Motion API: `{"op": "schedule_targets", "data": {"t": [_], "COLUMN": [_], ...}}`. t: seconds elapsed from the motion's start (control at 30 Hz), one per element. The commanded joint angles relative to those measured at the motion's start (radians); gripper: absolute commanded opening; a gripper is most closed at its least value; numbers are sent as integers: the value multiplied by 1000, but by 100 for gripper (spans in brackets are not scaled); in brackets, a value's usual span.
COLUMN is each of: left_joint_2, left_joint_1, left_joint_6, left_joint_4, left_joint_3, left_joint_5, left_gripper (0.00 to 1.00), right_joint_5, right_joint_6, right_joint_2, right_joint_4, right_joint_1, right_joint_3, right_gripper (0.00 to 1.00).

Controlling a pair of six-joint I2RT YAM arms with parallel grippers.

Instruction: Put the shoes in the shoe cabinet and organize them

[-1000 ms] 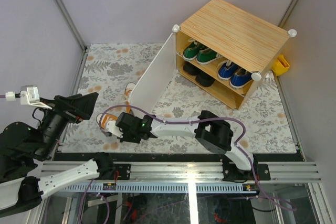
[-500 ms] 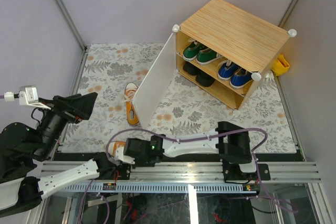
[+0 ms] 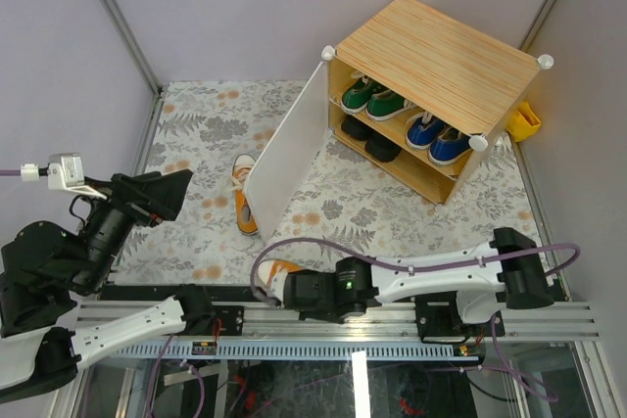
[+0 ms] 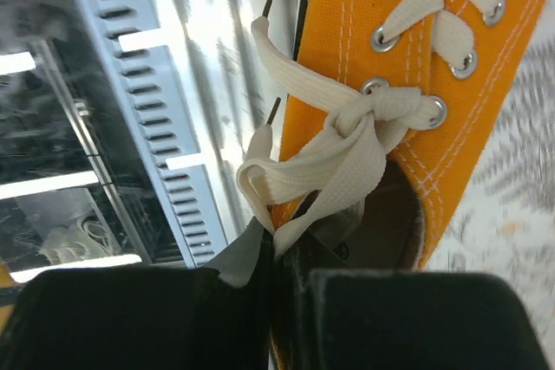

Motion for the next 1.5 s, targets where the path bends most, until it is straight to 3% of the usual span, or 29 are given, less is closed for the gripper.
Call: {"op": "schedule_targets", "data": {"t": [0.0,0.27,0.43,0.73,0.9,1.2,1.47], "left_joint_2": [24,61,63,64,55,54,55], "left_joint_1": [2,0,1,1,1,1,1], "left_joint_6": [9,23,23,23,25,38,75], "left_joint_4": [61,68,81,72,70,54,48], "left_joint_3": [20,18,3,-6,-19,-16,-20], "left_joint_5": [28,60,71,80,70,47,6], "left_gripper": [87,87,87,88,88,88,89], "right_joint_5": [212,458,456,479,484,432,418], "right_joint_6": [208,503,621,686,667,534,428], "right_joint_2": [-127,-233,-299,-269,-267,-105,2], "right_joint_4": [-89,-100,109,274,395,554,662], "right_joint_1": [-87,-288,-452,-701,-816,-1031,-1100], "right_joint_3": [-48,-157,-296,-410,-438,-320,-200], "right_gripper": [0,0,0,0,0,0,0]}}
